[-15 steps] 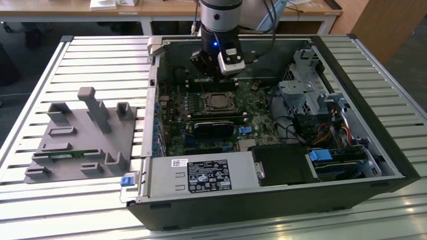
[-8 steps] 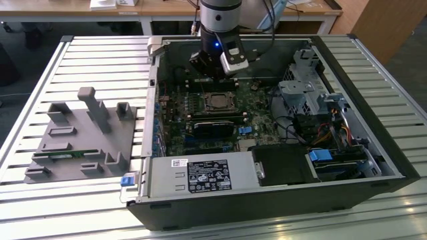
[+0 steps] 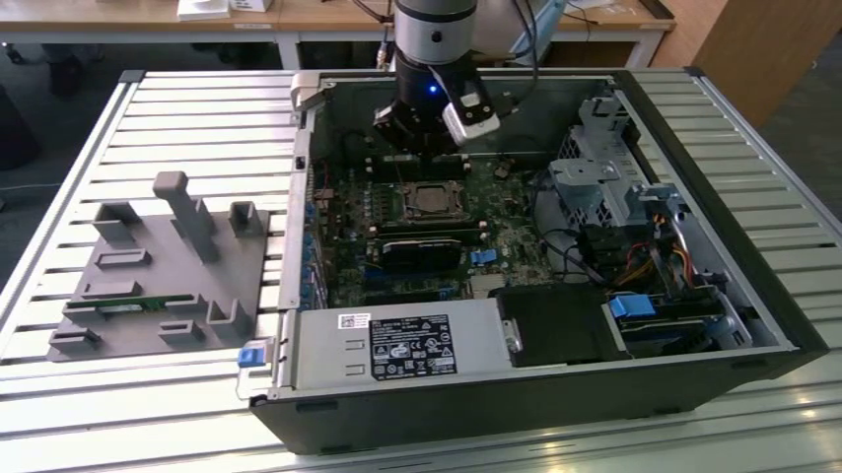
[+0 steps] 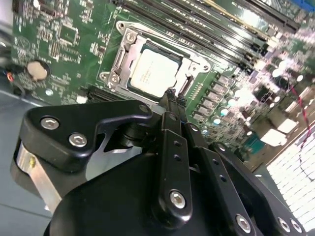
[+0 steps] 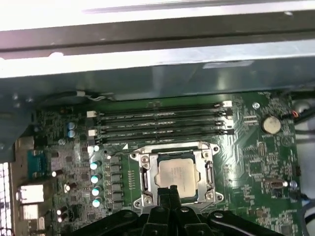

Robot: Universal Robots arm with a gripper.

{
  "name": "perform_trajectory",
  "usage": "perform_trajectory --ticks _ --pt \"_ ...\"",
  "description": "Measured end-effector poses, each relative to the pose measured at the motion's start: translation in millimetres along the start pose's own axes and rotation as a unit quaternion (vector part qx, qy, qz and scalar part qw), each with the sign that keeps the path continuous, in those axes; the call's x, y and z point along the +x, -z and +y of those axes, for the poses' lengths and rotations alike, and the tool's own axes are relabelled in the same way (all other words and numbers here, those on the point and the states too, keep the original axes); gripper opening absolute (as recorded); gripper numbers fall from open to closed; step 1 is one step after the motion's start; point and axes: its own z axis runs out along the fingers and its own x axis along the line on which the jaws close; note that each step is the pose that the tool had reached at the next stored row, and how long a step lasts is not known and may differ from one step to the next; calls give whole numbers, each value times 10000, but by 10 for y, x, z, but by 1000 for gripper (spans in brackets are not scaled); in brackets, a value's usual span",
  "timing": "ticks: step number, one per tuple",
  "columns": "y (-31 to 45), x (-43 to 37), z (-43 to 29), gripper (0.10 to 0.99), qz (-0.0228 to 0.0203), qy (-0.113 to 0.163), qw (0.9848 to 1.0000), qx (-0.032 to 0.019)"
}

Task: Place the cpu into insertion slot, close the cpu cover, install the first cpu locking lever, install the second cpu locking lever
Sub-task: 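Install the first cpu locking lever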

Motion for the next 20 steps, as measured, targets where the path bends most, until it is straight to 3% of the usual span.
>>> perform_trajectory --ticks 4,20 --pt "-13 11 -2 106 15 263 9997 -6" --pt "-26 378 -18 106 15 286 9996 -12"
